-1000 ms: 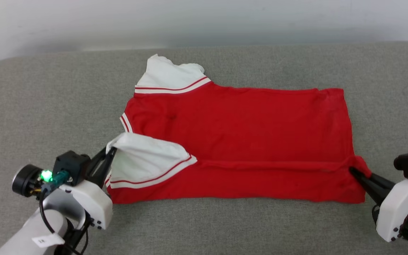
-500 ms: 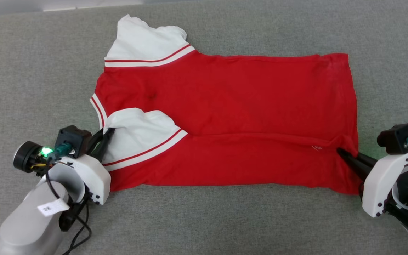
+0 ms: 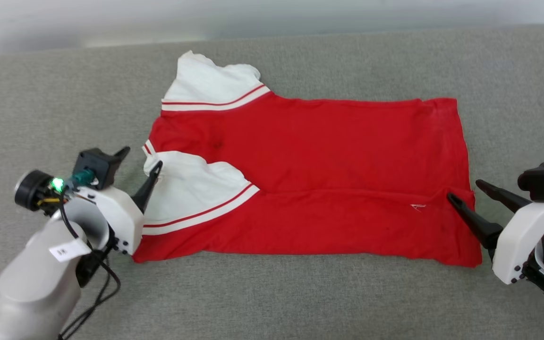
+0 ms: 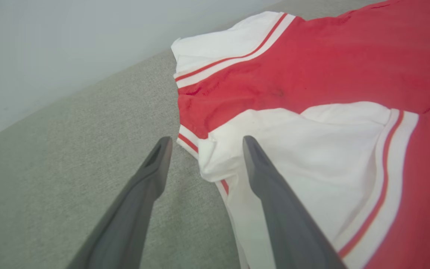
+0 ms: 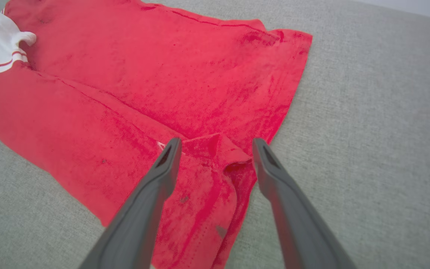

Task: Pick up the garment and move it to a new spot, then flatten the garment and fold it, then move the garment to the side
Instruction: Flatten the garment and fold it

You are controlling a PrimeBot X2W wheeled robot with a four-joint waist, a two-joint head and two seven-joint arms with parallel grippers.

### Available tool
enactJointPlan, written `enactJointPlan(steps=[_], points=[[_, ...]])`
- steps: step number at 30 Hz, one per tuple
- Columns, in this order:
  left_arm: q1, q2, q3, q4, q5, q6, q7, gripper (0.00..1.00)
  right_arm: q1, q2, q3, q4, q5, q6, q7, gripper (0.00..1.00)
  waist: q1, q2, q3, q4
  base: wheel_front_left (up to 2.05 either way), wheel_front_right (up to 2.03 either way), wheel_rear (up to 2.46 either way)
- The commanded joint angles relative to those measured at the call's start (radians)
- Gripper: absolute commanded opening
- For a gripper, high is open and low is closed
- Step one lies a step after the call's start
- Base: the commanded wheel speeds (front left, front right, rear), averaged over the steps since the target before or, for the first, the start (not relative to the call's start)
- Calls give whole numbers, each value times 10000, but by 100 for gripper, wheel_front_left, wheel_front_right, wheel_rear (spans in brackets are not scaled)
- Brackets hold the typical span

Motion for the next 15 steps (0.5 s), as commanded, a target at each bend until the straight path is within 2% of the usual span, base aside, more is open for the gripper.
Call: enactJointPlan(steps=[1,6,10,15], points=[[-195,132,9,-115,41,-67,150,100,121,-71,-45,-57,61,-8,-77,100,-1,0,-278,143,0,0,0],[-626,501,-161,-710,-249,-276,1434,100,393,-238,-208,-264,62,-8,-33,100,-1,0,-640,323,0,0,0],[-1006,831,-547,-1181,-760,-476,3315,100,573,-215,-292,-358,-18,-8,99,100,-1,0,-777,378,0,0,0],[-1349,1256,-1032,-1813,-1938,-553,5749,100,650,-36,-269,-516,-125,-8,384,100,-1,0,-833,332,0,0,0]])
